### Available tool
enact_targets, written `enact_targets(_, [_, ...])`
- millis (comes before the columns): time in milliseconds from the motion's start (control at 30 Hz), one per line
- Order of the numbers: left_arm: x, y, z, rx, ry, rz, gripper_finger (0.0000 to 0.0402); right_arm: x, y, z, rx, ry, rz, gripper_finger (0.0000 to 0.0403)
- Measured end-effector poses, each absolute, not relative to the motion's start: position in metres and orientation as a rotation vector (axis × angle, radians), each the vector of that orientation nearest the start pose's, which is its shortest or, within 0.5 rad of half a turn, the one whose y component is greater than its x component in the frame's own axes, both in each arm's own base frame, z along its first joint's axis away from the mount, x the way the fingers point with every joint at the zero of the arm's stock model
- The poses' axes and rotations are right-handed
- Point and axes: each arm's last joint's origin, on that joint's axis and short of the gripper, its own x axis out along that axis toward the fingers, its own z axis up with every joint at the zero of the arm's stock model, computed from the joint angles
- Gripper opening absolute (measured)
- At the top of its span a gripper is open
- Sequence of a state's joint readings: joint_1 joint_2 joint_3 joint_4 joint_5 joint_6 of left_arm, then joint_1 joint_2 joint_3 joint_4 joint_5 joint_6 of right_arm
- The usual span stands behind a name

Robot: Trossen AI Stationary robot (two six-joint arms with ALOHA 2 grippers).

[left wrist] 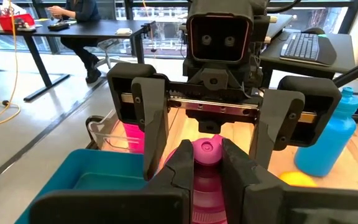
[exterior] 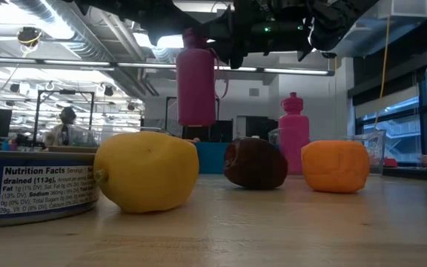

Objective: Pick & Place Food Item
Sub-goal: Put the violet water bottle into the right transparent bin

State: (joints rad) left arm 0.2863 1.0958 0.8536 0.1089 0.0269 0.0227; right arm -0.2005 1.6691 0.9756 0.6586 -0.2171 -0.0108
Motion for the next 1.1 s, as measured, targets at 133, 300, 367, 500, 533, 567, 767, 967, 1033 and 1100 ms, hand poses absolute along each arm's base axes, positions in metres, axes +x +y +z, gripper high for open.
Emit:
enact_targets(133, [0.2375, 0.0691, 0.3249, 0.001, 0.135, 0.257, 0.0027, 0.3625, -0.0673, 0.2524, -0.004, 0.034, 0.017, 0.0274])
enact_targets(300, [0.2376, 0.0685, 0.3249, 0.0, 0.134, 0.236, 0.0026, 0.3625, -0.067, 0.2524, -0.003, 0.034, 0.021, 0.0237])
enact_targets(367, [0.2376, 0.0685, 0.3249, 0.0, 0.134, 0.237, 0.0026, 0.3625, -0.0672, 0.2524, -0.004, 0.034, 0.021, 0.0224])
enact_targets(500, [0.2376, 0.0685, 0.3249, -0.001, 0.135, 0.237, 0.0027, 0.3624, -0.0671, 0.2524, -0.003, 0.034, 0.022, 0.0205])
enact_targets(533, [0.2376, 0.0685, 0.3249, -0.001, 0.134, 0.237, 0.0027, 0.3624, -0.067, 0.2524, -0.003, 0.034, 0.025, 0.0203])
enact_targets(567, [0.2376, 0.0686, 0.3249, -0.001, 0.134, 0.239, 0.0028, 0.3624, -0.067, 0.2523, -0.003, 0.035, 0.025, 0.0203])
enact_targets(767, [0.2376, 0.069, 0.3248, -0.011, 0.134, 0.256, 0.0046, 0.3624, -0.0672, 0.252, -0.003, 0.039, 0.024, 0.0201])
enact_targets(967, [0.2377, 0.0691, 0.3249, -0.034, 0.129, 0.261, 0.0081, 0.3623, -0.0674, 0.2516, -0.002, 0.042, 0.024, 0.02])
enact_targets(1033, [0.2376, 0.0691, 0.3255, -0.035, 0.124, 0.262, 0.0094, 0.3623, -0.0674, 0.2513, -0.002, 0.045, 0.024, 0.02])
enact_targets(1100, [0.2376, 0.0691, 0.3255, -0.035, 0.124, 0.262, 0.011, 0.3623, -0.0674, 0.2513, -0.002, 0.045, 0.027, 0.02])
